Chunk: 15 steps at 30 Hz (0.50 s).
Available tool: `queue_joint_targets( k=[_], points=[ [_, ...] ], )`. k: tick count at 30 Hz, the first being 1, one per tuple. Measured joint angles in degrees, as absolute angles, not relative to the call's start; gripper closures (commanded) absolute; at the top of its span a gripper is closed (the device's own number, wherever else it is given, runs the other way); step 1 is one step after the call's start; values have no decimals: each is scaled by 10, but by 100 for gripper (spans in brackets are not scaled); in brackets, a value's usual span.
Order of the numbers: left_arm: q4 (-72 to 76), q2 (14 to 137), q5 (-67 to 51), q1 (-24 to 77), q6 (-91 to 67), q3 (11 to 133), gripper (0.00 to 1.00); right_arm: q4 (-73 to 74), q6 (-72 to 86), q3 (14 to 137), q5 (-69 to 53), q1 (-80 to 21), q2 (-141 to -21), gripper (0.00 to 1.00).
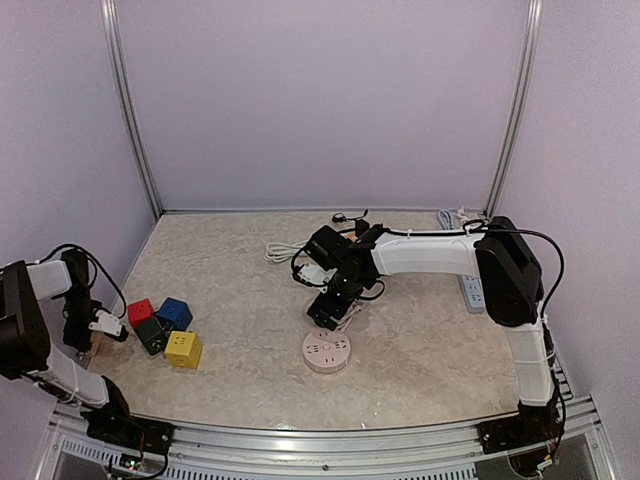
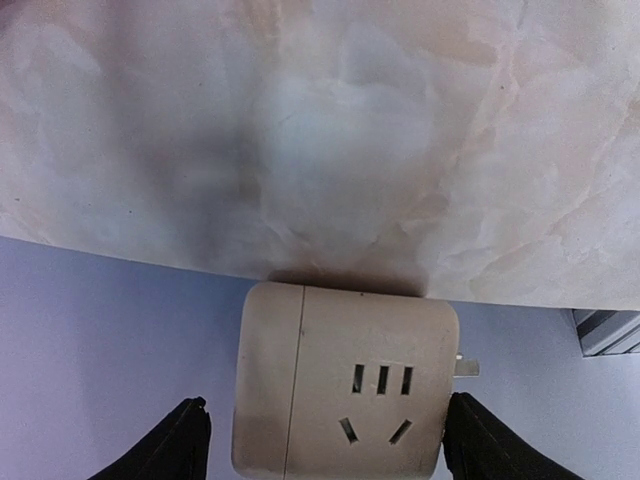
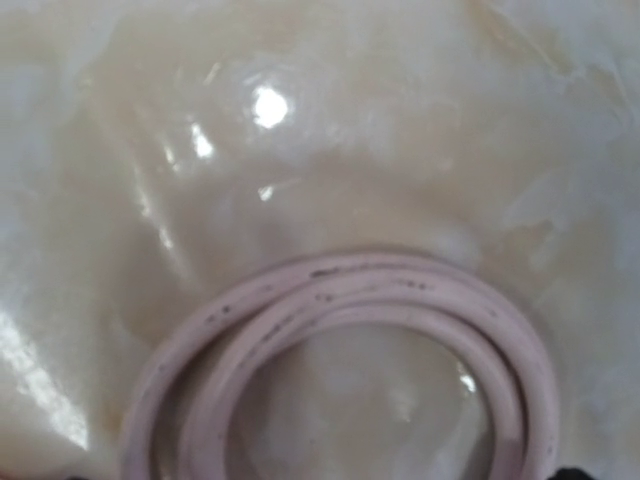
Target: Insert the plug
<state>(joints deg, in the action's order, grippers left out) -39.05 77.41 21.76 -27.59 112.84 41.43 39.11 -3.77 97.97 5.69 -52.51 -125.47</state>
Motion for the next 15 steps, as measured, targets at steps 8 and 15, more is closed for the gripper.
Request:
queue_joint_targets(
  k=[8,15],
  points=[
    [-410,794,229,-274,1110,429,55,391,-37,980,53,-525,-1255,0],
    [-456,795,228,-269,1084,446,87,391,-38,979,53,-525,-1254,0]
  ],
)
